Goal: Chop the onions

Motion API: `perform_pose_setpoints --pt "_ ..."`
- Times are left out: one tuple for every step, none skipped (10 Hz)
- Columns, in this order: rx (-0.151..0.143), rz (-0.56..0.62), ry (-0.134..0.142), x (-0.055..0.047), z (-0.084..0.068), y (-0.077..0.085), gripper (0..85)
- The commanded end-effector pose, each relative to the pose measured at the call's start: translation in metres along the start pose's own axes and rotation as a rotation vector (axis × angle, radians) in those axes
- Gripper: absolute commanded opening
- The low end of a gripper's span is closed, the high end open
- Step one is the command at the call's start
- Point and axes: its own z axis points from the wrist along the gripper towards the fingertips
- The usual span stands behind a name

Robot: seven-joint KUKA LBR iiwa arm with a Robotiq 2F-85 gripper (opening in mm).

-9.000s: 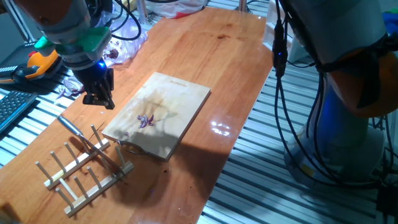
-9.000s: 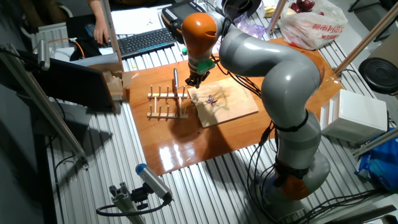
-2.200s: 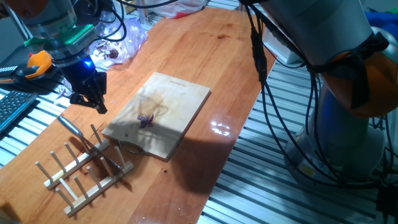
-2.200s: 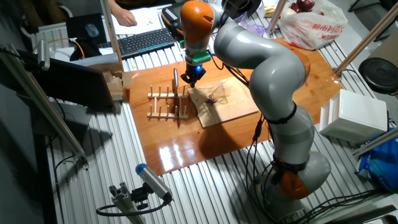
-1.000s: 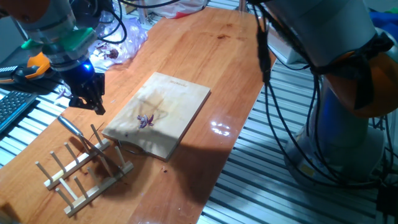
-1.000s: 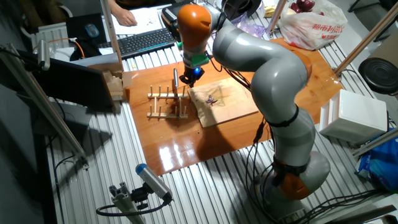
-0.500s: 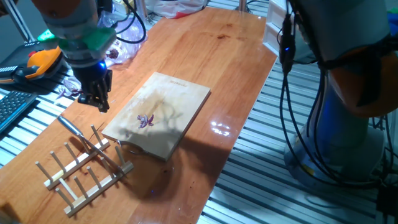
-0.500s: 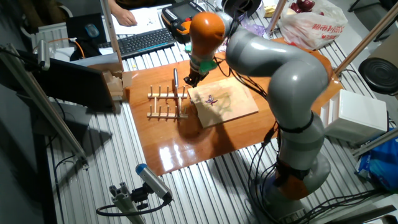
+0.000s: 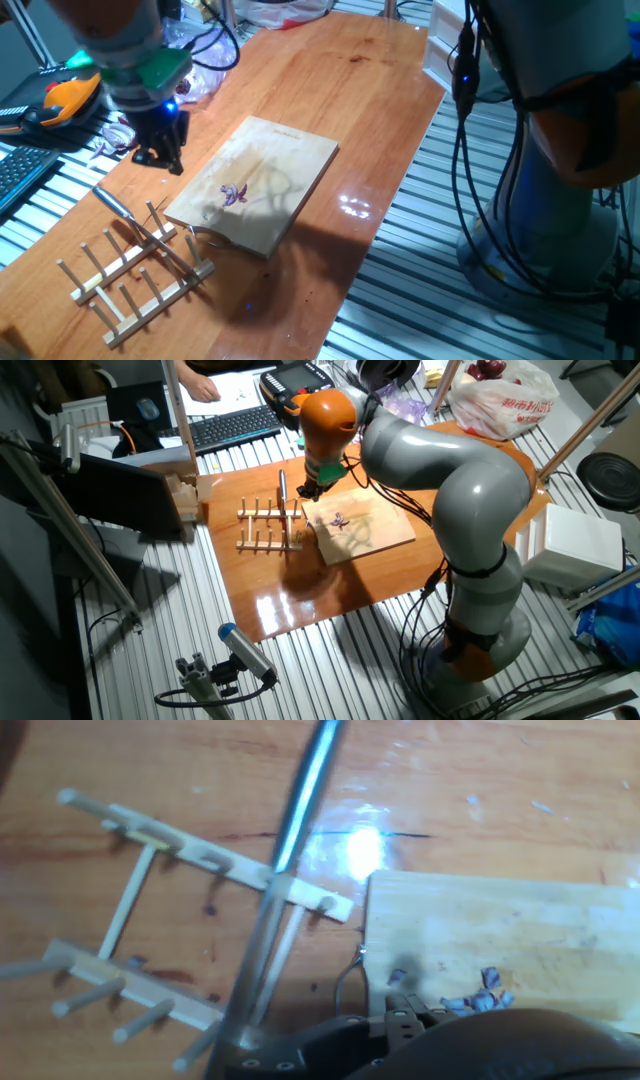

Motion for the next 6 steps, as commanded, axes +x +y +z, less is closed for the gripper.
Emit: perform_pose_setpoints --pt "-0.01 0.033 0.012 0.0012 0.0014 -0.004 0.0" --pt "-0.021 0.041 0.017 0.0038 0.0028 -0.0112 0.0" --pt "-0.014 0.041 0.022 0.0049 0.0029 -0.0128 0.0" --pt "-0.006 0.047 0.029 0.0052 0.0026 -0.0118 0.0" --pt "-0.003 0.047 0.026 0.0054 0.0025 -0.012 0.0" --pt "0.01 0.037 0.008 0.0074 0.002 -0.014 0.0"
